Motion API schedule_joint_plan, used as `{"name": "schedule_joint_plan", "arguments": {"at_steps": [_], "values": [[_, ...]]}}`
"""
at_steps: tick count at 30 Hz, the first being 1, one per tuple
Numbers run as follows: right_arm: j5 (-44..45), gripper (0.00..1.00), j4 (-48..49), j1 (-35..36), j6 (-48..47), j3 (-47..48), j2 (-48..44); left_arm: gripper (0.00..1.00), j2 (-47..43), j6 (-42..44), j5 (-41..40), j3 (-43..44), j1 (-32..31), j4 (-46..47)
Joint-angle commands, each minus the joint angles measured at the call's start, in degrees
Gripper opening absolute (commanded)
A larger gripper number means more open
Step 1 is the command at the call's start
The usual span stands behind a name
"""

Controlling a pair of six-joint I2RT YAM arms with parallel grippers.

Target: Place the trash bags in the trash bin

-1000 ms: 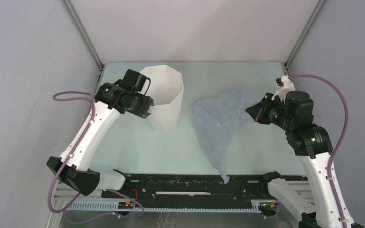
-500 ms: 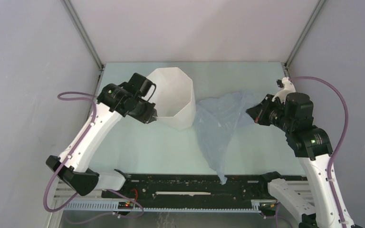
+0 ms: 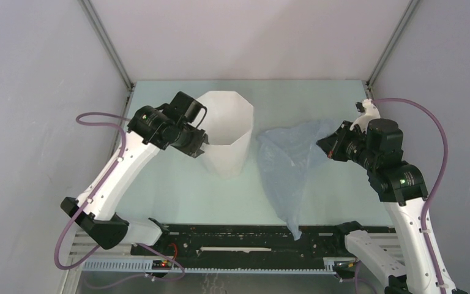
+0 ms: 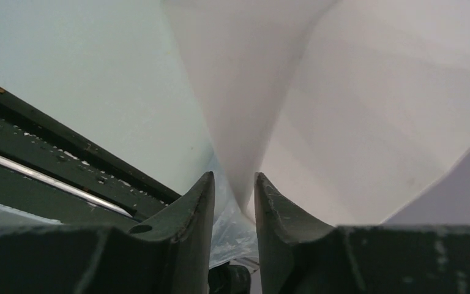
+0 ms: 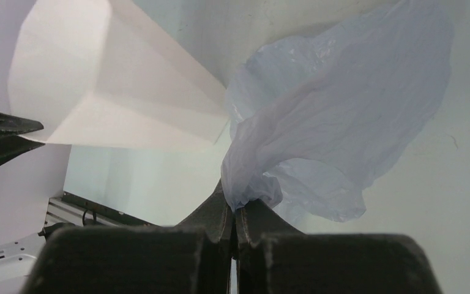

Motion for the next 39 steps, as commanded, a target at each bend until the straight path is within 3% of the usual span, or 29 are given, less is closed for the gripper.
{"name": "schedule_joint_plan", "arguments": {"at_steps": [1,5,12,19,22,31,34,39], "values": [[0.3,0.0,1.5,-0.4,0.1,-0.1,-0.1,0.43,-0.6,-1.1,-2.9,1.4,-0.5,2.3],[0.1,0.0,1.6,-0.4,0.0,0.0,0.1,0.66,-2.0,1.2,-4.5,1.8,-0.6,3.4],[0.0,0.0,1.4,-0.4,-0.4,-0.1,0.4,0.91,-10.5,12.8,-7.9,-1.0,-0.6,8.1],[-0.6,0.0,1.1,-0.4,-0.6,0.1,1.1,1.0,-30.8,26.7,-8.2,-18.1,-1.1,30.0],[-1.0,0.0,1.3,-0.4,0.1,0.0,1.7,1.0,-33.0,32.2,-6.1,-18.9,-3.2,33.2],[2.8,0.0,4.4,-0.4,3.9,0.0,5.0,0.98,-22.5,44.5,-22.7,-11.3,-35.9,33.2],[6.2,0.0,5.6,-0.6,5.6,0.1,6.3,0.99,-14.2,49.5,-20.3,-7.3,-41.1,33.5],[8.8,0.0,5.9,-2.4,9.0,1.5,8.9,1.0,-3.3,57.1,-10.2,-1.4,-41.6,33.8]]}}
